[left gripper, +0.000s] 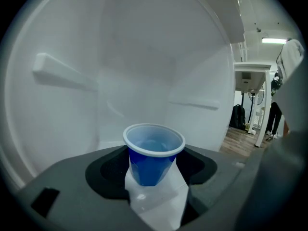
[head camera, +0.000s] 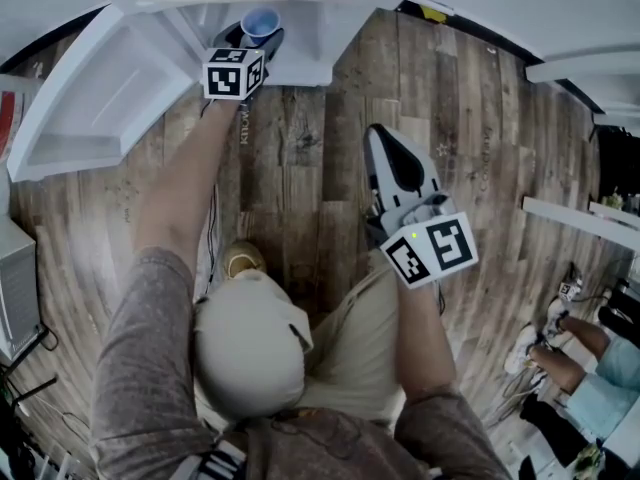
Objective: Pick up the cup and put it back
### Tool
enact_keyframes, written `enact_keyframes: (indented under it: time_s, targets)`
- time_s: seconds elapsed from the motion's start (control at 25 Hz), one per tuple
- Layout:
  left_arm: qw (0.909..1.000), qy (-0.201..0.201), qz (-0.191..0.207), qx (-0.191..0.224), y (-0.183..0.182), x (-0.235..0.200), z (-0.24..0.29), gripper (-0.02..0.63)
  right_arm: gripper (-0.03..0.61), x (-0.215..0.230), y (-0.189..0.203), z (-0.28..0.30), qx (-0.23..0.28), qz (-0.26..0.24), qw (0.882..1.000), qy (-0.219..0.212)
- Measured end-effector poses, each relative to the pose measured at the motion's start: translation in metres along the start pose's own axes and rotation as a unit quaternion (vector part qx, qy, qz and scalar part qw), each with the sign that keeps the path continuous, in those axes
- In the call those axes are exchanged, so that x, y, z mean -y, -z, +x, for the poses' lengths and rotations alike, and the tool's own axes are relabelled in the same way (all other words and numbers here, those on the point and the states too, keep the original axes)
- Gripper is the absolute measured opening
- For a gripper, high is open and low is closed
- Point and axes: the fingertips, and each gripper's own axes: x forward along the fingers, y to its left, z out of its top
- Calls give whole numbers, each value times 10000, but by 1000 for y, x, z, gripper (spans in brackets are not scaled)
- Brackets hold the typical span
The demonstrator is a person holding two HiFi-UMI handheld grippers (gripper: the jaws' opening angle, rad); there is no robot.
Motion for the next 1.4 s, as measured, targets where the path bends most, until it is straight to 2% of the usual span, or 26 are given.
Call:
enact_keyframes:
  time_s: [0.4, 0.68, 0.92, 1.08, 1.4]
  targets:
    - [9998, -210, 43, -4, 7, -6, 5, 302, 3, 5, 0, -7, -20, -34, 10000, 39]
    - [9996, -144, 225, -76, 12, 3, 8, 302, 3, 8, 4, -6, -51, 9, 10000, 47]
    - [9995, -179, 197, -189, 19, 4, 4, 337, 3, 10, 7, -4, -95, -9, 9999, 37]
    - [9996, -227, 31, -187, 19, 5, -7, 339, 3, 13, 13, -3, -162, -107, 9998, 82]
    - [9996, -216, -44, -185, -1, 15, -57, 339, 3, 24, 24, 1, -259, -209, 9993, 157]
